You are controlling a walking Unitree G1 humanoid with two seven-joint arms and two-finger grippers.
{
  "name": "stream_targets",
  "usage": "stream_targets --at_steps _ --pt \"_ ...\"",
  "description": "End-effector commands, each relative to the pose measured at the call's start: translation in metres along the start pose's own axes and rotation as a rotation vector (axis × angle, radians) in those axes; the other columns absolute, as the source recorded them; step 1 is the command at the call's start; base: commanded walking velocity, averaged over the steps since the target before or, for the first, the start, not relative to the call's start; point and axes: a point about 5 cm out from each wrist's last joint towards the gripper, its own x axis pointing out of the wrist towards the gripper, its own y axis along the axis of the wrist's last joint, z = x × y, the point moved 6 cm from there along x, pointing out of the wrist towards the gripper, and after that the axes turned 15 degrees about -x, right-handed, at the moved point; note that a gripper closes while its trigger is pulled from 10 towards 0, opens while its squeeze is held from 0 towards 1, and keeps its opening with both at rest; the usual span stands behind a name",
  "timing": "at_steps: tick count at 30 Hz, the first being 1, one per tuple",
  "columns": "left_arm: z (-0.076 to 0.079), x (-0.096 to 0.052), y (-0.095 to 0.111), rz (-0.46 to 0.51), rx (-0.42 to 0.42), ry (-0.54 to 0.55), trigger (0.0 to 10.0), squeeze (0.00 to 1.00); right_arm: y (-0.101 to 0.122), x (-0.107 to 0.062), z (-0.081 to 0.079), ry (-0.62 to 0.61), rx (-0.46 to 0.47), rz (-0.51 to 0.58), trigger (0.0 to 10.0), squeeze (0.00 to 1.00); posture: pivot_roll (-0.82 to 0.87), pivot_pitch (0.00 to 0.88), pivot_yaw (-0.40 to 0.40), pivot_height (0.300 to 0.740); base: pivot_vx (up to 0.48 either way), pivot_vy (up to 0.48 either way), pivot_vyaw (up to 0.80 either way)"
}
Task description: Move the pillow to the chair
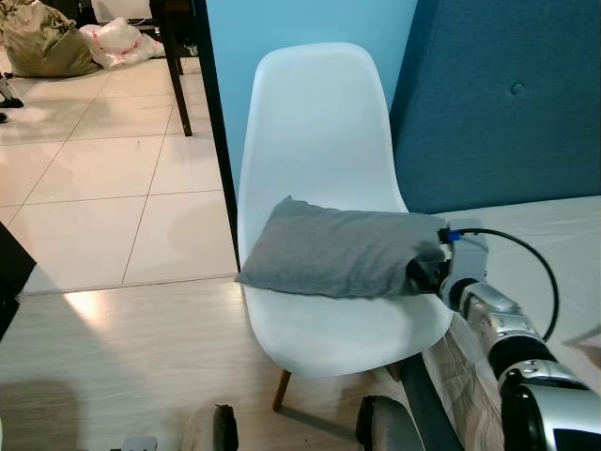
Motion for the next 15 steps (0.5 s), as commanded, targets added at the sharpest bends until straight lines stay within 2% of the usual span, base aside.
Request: stream_targets --at_steps 1,2,5,7,9,10,11,13,14,15 --pt "0.031 0.002 0.015 0.034 0.028 -0.11 10.0 0.0 -0.002 -0.001 0.0 0.032 0.01 -0.049 10.0 0.0 0.02 0.0 -0.02 0.58 0.0 0.0 0.0" --pt "0.031 0.002 0.015 0.034 0.028 -0.11 10.0 0.0 -0.002 -0.001 0.0 0.032 0.01 -0.049 10.0 0.0 0.02 0.0 -0.02 0.58 0.0 0.0 0.0" --pt "0.029 0.002 0.011 0.021 0.036 -0.105 10.0 0.0 -0.016 -0.006 -0.012 0.168 -0.034 -0.121 10.0 0.0 0.02 0.0 -0.024 0.58 0.0 0.0 0.0" --pt "0.027 0.001 0.007 0.01 0.041 -0.099 10.0 0.0 -0.019 -0.01 -0.022 0.256 -0.031 -0.121 10.0 0.0 0.02 0.0 -0.025 0.58 0.0 0.0 0.0" --pt "0.026 0.001 0.005 0.007 0.042 -0.098 10.0 0.0 -0.02 -0.011 -0.026 0.283 -0.03 -0.119 10.0 0.0 0.02 0.0 -0.025 0.58 0.0 0.0 0.0" --pt "0.024 0.001 0.002 -0.004 0.048 -0.091 10.0 0.0 -0.012 -0.016 -0.037 0.381 -0.025 -0.049 10.0 0.0 0.02 0.0 -0.022 0.58 0.0 0.0 0.0" --pt "0.024 0.001 0.001 -0.008 0.05 -0.089 10.0 0.0 -0.001 -0.019 -0.041 0.423 -0.011 0.019 10.0 0.0 0.02 0.0 -0.022 0.58 0.0 0.0 0.0" --pt "0.023 0.001 -0.001 -0.012 0.052 -0.087 10.0 0.0 0.02 -0.024 -0.044 0.464 0.02 0.139 10.0 0.0 0.02 0.0 -0.022 0.58 0.0 0.0 0.0" --pt "0.023 0.001 -0.001 -0.012 0.052 -0.087 10.0 0.0 0.02 -0.024 -0.044 0.464 0.02 0.139 10.0 0.0 0.02 0.0 -0.022 0.58 0.0 0.0 0.0" --pt "0.022 0.001 -0.001 -0.013 0.053 -0.086 10.0 0.0 0.03 -0.024 -0.044 0.459 0.046 0.193 10.0 0.0 0.02 0.0 -0.022 0.58 0.0 0.0 0.0"
